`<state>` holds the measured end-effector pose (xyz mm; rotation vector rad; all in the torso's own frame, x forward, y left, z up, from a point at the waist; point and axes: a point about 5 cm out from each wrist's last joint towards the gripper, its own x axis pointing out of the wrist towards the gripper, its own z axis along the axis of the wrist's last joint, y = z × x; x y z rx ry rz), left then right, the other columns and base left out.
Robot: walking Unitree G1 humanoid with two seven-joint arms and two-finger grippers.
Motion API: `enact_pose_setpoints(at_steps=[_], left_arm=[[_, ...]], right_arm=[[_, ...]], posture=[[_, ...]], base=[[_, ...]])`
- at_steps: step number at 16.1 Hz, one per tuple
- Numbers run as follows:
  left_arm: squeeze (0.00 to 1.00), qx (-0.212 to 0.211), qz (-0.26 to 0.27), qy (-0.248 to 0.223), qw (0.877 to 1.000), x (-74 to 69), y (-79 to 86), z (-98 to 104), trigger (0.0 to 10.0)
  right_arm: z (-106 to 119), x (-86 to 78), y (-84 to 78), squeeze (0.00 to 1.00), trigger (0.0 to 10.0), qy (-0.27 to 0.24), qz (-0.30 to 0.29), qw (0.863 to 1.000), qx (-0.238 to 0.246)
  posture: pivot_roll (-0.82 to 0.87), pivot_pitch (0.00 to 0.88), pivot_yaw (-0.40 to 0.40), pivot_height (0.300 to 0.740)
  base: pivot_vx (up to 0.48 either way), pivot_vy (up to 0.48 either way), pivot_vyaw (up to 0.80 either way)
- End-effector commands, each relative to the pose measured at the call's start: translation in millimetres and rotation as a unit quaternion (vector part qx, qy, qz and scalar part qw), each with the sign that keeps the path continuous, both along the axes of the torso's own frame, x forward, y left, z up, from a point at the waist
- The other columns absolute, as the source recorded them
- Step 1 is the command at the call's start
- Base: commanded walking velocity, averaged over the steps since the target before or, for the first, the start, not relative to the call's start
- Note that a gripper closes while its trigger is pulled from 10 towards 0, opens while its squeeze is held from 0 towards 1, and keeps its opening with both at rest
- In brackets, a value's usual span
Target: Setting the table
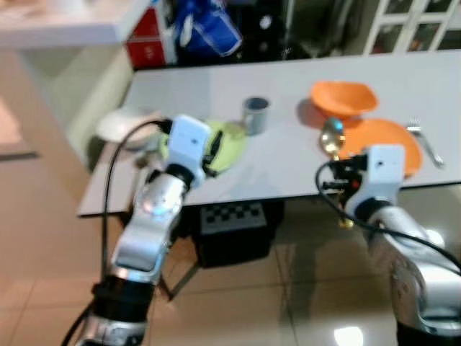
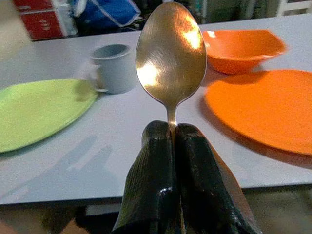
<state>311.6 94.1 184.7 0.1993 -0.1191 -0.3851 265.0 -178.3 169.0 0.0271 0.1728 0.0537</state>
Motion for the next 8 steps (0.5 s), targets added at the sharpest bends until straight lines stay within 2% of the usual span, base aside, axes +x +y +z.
enact_pose_setpoints(at_steps=[1,6,7,8], left_arm=[[0.0,0.005,-0.002,-0.008,1.0,-2.1,0.8,3.7,10.0],[0.0,0.001,-0.009,0.011,1.0,-14.1,-3.3,-6.8,10.0],[0.0,0.004,-0.017,0.022,1.0,-23.7,-6.8,-13.8,10.0],[0.0,0.009,-0.021,0.022,1.0,-26.2,-8.0,-15.2,10.0]], right_arm=[[5.1,-0.9,-0.9,0.0,10.0,-0.01,-0.003,1.0,-0.005],[-1.7,-10.4,-9.1,0.0,10.0,0.01,-0.002,1.0,-0.022],[-1.8,-15.7,-17.1,0.0,10.0,0.017,-0.006,0.999,-0.033],[-1.4,-16.4,-19.8,0.0,10.0,0.017,-0.008,0.999,-0.035]], posture=[[-0.08,0.0,0.056,0.74],[-0.12,0.0,0.04,0.74],[-0.14,0.0,0.032,0.74],[-0.13,0.0,0.027,0.74]], base=[[0.368,0.0,0.0],[0.367,0.0,0.0],[0.368,0.0,0.0],[0.368,0.0,0.0]])
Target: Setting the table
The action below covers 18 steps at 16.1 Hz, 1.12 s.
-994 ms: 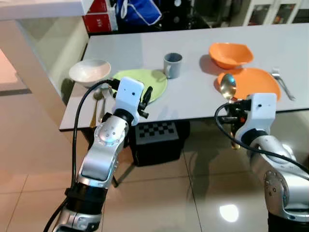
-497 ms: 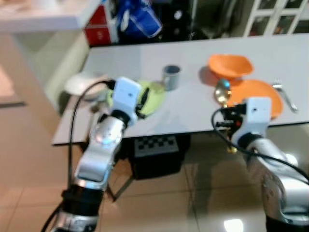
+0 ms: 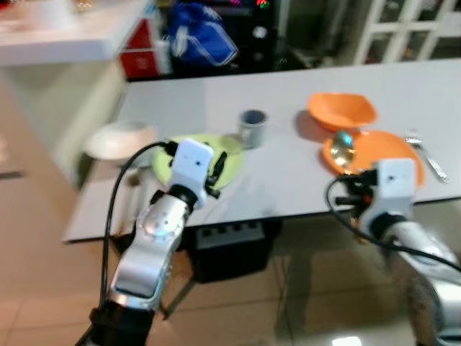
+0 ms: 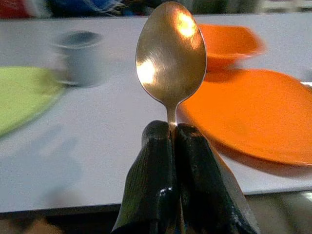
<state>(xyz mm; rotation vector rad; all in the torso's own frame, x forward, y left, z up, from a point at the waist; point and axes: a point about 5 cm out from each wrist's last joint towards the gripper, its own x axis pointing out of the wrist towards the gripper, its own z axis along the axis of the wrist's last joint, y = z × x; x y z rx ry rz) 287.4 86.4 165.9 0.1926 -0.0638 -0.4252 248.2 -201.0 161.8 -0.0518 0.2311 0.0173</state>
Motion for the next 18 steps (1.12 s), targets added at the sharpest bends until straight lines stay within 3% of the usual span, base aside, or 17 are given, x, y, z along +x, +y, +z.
enact_pose_setpoints(at_steps=[1,8,11,14,18], left_arm=[[0.0,0.009,-0.007,-0.009,1.0,-3.1,-1.1,3.2,10.0],[0.0,0.022,0.003,-0.014,1.0,7.1,-2.1,6.2,10.0],[0.0,0.032,-0.058,-0.034,0.997,0.0,-12.9,10.1,10.0],[0.0,0.024,-0.168,-0.009,0.985,-21.5,-24.7,11.4,10.0],[0.0,0.036,-0.24,0.018,0.97,-40.4,-28.7,9.4,10.0]], right_arm=[[6.1,1.0,0.4,0.0,10.0,-0.01,0.004,1.0,0.004],[7.2,17.2,-12.1,0.0,10.0,-0.017,0.02,0.999,-0.021],[2.9,28.0,-16.0,0.0,10.0,-0.007,0.028,0.999,-0.022],[-4.6,36.5,-21.6,0.0,10.0,0.013,0.05,0.999,-0.017],[-7.8,48.7,-24.1,0.0,10.0,0.035,0.091,0.995,-0.018]], posture=[[-0.13,0.0,0.027,0.74],[-0.13,0.0,0.031,0.74],[-0.11,0.0,0.017,0.74],[-0.09,0.0,0.0,0.74],[-0.08,0.0,-0.013,0.74]], base=[[0.371,0.0,0.0],[0.257,0.0,0.0],[0.0,0.0,0.0],[0.0,0.0,0.0],[0.0,0.0,0.0]])
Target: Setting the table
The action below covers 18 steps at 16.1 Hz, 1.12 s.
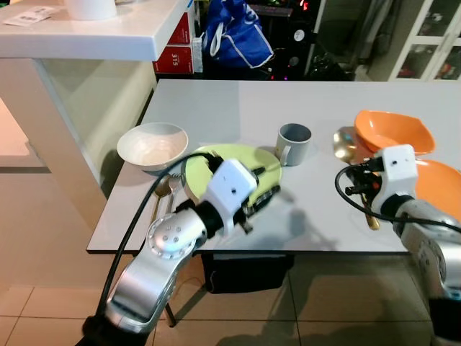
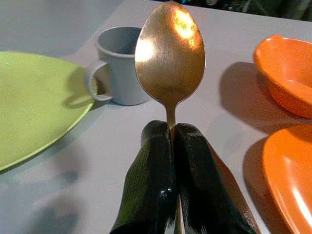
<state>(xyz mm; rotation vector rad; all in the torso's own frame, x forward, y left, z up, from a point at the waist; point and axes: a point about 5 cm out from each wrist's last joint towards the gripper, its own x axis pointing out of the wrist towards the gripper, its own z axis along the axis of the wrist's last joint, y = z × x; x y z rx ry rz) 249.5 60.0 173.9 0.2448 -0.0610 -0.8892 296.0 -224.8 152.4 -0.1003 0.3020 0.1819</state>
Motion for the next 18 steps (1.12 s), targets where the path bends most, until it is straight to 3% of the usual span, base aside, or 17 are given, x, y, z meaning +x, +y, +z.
enact_pose_setpoints(at_steps=[1,5,7,9,18], left_arm=[[0.0,-0.001,-0.019,0.008,1.0,-4.6,-2.0,1.5,10.0],[0.0,0.01,-0.025,0.017,1.0,-8.2,-1.0,0.5,10.0],[0.0,0.013,-0.026,0.019,0.999,-9.0,0.8,1.7,10.0],[0.0,0.017,-0.029,0.023,0.999,-7.3,1.8,2.3,10.0],[0.0,0.005,-0.033,0.019,0.999,2.2,8.6,10.9,10.0]], right_arm=[[-0.8,2.9,-2.3,0.0,10.0,0.004,0.003,1.0,-0.013],[-23.4,9.0,-19.1,0.0,10.0,0.061,-0.035,0.997,-0.037],[-32.1,14.5,-24.5,0.0,10.0,0.074,-0.058,0.995,-0.02],[-38.9,26.2,-25.6,0.0,10.0,0.078,-0.076,0.994,0.013],[-50.8,40.7,-35.8,0.0,10.0,0.083,-0.112,0.99,0.004]], posture=[[-0.08,0.0,-0.013,0.74],[-0.07,0.0,-0.007,0.74],[-0.07,0.0,0.003,0.74],[-0.06,0.0,0.015,0.74],[-0.03,0.0,0.054,0.74]], base=[[0.0,0.0,0.0],[0.0,0.0,0.0],[0.0,0.0,0.0],[0.0,0.0,0.0],[0.0,0.0,0.0]])
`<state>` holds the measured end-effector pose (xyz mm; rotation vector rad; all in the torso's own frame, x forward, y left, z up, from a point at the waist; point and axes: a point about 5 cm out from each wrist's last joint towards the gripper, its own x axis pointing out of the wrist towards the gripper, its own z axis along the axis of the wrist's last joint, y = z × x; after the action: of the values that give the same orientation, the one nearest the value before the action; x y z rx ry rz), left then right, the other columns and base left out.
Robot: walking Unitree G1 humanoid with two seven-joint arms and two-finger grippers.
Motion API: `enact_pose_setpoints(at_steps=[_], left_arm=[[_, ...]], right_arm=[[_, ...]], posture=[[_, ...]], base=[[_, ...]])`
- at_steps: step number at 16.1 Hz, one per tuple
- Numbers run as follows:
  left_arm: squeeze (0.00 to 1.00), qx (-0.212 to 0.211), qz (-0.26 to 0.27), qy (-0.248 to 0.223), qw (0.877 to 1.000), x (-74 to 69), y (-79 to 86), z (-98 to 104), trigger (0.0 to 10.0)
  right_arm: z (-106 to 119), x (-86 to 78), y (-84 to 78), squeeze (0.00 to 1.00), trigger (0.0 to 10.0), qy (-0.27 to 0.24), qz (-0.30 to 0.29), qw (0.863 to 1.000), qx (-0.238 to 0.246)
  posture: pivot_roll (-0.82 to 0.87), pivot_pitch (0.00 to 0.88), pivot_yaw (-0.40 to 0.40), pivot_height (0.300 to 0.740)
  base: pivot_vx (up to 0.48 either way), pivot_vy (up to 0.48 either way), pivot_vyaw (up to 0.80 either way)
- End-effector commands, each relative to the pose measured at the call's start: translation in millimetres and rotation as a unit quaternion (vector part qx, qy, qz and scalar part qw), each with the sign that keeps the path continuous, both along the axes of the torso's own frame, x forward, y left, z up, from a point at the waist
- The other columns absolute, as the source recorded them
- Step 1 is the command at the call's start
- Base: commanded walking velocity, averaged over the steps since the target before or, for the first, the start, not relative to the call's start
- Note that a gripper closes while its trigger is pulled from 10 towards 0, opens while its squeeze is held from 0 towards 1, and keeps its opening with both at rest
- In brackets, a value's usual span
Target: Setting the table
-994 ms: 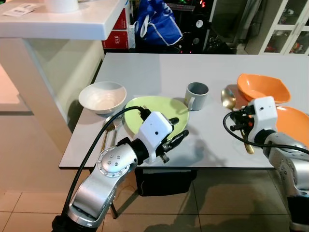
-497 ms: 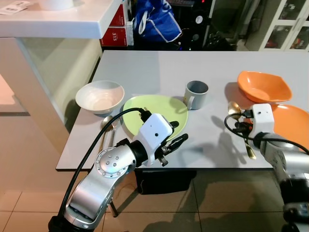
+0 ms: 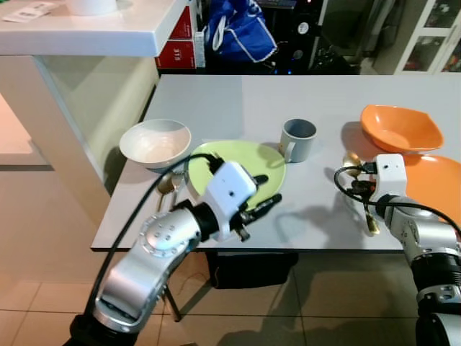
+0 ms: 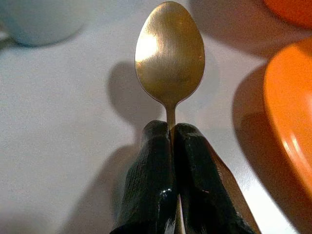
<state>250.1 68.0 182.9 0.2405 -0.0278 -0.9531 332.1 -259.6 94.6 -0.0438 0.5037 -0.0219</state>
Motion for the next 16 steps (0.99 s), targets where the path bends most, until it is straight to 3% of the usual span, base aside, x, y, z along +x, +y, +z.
enact_pose_setpoints(at_steps=[1,6,10,14,15,16], left_arm=[[0.0,-0.002,-0.004,0.001,1.0,2.8,1.9,2.7,10.0],[0.0,0.002,-0.018,-0.001,1.0,5.7,4.1,5.4,10.0],[0.0,0.009,-0.054,0.014,0.998,-1.3,1.3,3.7,10.0],[0.0,0.01,-0.057,0.017,0.998,-3.5,1.8,3.0,10.0],[0.0,0.011,-0.057,0.018,0.998,-4.2,2.1,2.6,10.0],[0.0,0.011,-0.057,0.019,0.998,-4.5,2.4,2.4,10.0]], right_arm=[[6.6,5.9,-2.5,0.0,10.0,-0.013,-0.009,1.0,-0.002],[2.0,9.2,-6.0,0.0,10.0,-0.005,-0.023,1.0,0.002],[-1.6,10.9,-8.3,0.0,10.0,0.002,-0.033,0.999,-0.001],[-0.4,12.6,-12.9,0.0,10.0,0.008,-0.036,0.999,-0.01],[-0.8,12.6,-13.6,0.18,10.0,0.009,-0.036,0.999,-0.01],[-0.8,12.6,-14.2,0.59,10.0,0.011,-0.038,0.999,-0.012]], posture=[[-0.02,0.0,0.059,0.74],[-0.02,0.0,0.077,0.74],[-0.01,0.0,0.08,0.74],[-0.01,0.0,0.071,0.74],[0.0,0.0,0.069,0.74],[0.0,0.0,0.068,0.74]], base=[[0.0,0.0,0.0],[0.0,0.0,0.0],[0.0,0.0,0.0],[0.0,0.0,0.0],[0.0,0.0,0.0],[0.0,0.0,0.0]])
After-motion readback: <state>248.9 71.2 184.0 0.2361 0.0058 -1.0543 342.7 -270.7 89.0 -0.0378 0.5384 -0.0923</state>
